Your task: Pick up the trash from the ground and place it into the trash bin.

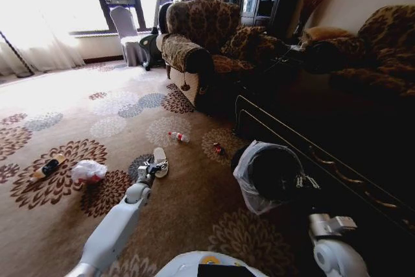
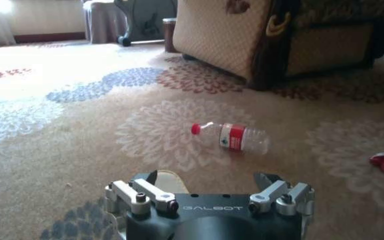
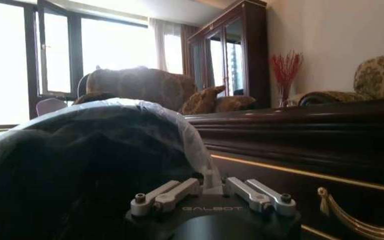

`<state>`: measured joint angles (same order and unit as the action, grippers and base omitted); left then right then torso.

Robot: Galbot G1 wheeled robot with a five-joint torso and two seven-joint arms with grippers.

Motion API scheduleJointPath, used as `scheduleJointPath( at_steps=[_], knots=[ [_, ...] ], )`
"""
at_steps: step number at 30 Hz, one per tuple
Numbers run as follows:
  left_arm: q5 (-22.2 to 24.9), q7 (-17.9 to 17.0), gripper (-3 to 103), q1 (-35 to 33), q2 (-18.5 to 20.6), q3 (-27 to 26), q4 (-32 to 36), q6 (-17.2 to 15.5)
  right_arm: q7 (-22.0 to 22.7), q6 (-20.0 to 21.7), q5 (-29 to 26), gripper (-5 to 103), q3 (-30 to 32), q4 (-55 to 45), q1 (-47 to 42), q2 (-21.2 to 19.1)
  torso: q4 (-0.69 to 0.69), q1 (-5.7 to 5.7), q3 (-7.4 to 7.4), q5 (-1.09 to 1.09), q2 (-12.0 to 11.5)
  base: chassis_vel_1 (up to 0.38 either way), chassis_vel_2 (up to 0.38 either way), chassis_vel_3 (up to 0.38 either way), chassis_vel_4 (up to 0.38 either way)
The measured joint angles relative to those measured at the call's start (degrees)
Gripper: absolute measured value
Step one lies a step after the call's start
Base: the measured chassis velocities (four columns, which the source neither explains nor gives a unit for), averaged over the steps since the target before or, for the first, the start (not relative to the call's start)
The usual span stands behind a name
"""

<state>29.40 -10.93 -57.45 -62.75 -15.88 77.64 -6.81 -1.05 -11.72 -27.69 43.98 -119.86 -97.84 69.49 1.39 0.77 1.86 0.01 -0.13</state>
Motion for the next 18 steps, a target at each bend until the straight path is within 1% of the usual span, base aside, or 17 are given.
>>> scheduleJointPath(
  at_steps=[1,2,3,5,6,8,9,10,12,14,15,18],
  knots=[
    [0.1,-0.2,98,0.3,-0.1,0.2,-0.6,-0.4,0.0,0.0,0.0,0,0.1,0.0,0.0,0.0,0.0,0.01,0.01,0.0,0.0,-0.222,0.208,0.234,-0.171],
    [1.2,-0.2,97,1.4,-0.3,1.0,-2.4,-1.4,0.0,0.0,0.0,0,0.3,0.0,-0.1,-0.1,-0.01,0.03,0.02,0.01,0.0,-0.159,0.138,0.173,-0.112],
    [1.2,-0.2,97,1.4,-0.3,1.0,-2.4,-1.4,0.0,0.0,0.0,0,0.3,0.0,-0.1,-0.1,-0.01,0.03,0.02,0.01,0.0,-0.159,0.138,0.173,-0.112],
    [2.5,0.1,97,3.1,-1.2,1.9,-5.5,-2.1,0.0,0.0,-0.2,0,0.5,0.0,-0.5,-0.1,0.0,0.04,0.02,0.01,0.0,-0.062,0.064,0.08,-0.074],
    [2.8,0.0,97,4.0,-1.8,2.4,-7.2,-2.4,0.0,0.0,-0.2,0,0.6,0.0,-0.7,-0.1,0.0,0.02,0.01,0.0,0.0,0.0,0.0,0.0,0.0],
    [2.9,0.0,97,4.5,-2.2,2.6,-8.2,-2.6,0.0,-0.1,-0.2,0,0.7,0.0,-0.9,-0.1,-0.01,0.01,0.0,-0.02,0.0,0.0,0.0,0.0,0.0],
    [3.2,-0.4,96,5.5,-3.0,3.2,-10.4,-3.2,0.0,-0.2,-0.2,0,0.9,0.0,-1.2,0.0,-0.02,-0.02,-0.02,-0.01,0.0,0.062,-0.019,-0.067,0.021],
    [3.2,-0.4,96,5.5,-3.0,3.2,-10.4,-3.2,0.0,-0.2,-0.2,0,0.9,0.0,-1.2,0.0,-0.02,-0.02,-0.02,-0.01,0.0,0.062,-0.019,-0.067,0.021],
    [3.7,-0.8,96,7.2,-4.4,3.7,-14.2,-3.9,0.0,-0.4,-0.2,0,1.1,0.0,-1.6,0.1,-0.02,-0.03,-0.03,0.0,0.0,0.034,-0.038,-0.065,0.019],
    [3.7,-0.8,96,7.7,-4.7,3.7,-15.3,-3.9,0.0,-0.4,-0.2,0,1.2,0.0,-1.7,0.1,-0.02,-0.03,-0.03,-0.01,0.0,0.0,0.0,0.0,0.0],
    [3.4,-0.9,96,8.5,-5.1,3.9,-17.2,-3.3,0.0,-0.5,-0.2,0,1.3,0.0,-1.8,0.1,-0.02,-0.02,-0.03,-0.01,0.0,0.0,0.0,0.0,0.0],
    [-0.2,-0.2,96,10.8,-6.0,5.0,-24.1,0.5,0.0,-0.5,-0.4,0,1.4,0.3,-1.8,-0.1,-0.01,-0.01,0.0,0.0,0.0,0.0,0.0,0.0,0.0]
  ],
)
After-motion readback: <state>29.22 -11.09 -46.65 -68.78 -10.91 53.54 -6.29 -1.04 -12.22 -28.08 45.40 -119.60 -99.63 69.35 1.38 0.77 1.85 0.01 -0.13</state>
